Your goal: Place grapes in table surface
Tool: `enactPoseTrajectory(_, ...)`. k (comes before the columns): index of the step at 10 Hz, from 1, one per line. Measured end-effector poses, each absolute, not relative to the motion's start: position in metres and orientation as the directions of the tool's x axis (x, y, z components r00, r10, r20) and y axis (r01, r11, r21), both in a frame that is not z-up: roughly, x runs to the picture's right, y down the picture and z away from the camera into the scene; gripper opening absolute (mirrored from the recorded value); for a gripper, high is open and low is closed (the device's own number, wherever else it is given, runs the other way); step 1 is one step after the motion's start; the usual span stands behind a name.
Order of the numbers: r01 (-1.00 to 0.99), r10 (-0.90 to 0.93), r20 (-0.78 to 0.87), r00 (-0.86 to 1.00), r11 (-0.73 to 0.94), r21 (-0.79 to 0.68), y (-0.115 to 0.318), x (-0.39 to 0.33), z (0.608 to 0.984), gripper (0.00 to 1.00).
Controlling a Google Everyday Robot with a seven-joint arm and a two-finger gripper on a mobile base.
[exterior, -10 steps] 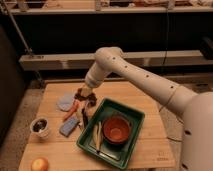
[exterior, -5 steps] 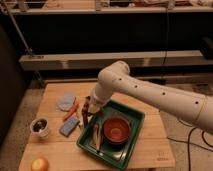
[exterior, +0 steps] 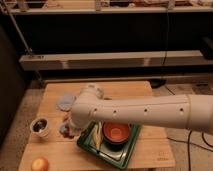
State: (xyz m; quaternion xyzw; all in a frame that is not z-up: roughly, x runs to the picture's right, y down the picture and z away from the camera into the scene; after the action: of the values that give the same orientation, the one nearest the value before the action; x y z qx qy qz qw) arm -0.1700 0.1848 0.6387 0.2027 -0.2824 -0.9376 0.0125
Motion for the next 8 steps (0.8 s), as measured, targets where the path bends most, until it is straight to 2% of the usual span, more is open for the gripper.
enactPoseTrajectory(2, -0.198, -0.09, -0.437, -0.895, -0.799, 0.568, 0.217, -0.202, 0.609, 0.0)
enactPoseTrajectory(4, -0.27, -0.093, -0.467, -0.88, -0.71, 0.65, 0.235, -0.21, 0.602, 0.0)
enactPoseTrajectory(8, -0.303, -0.103, -0.483, -0.87, -0.661, 0.686, 0.247, -0.23, 0.631, 0.0)
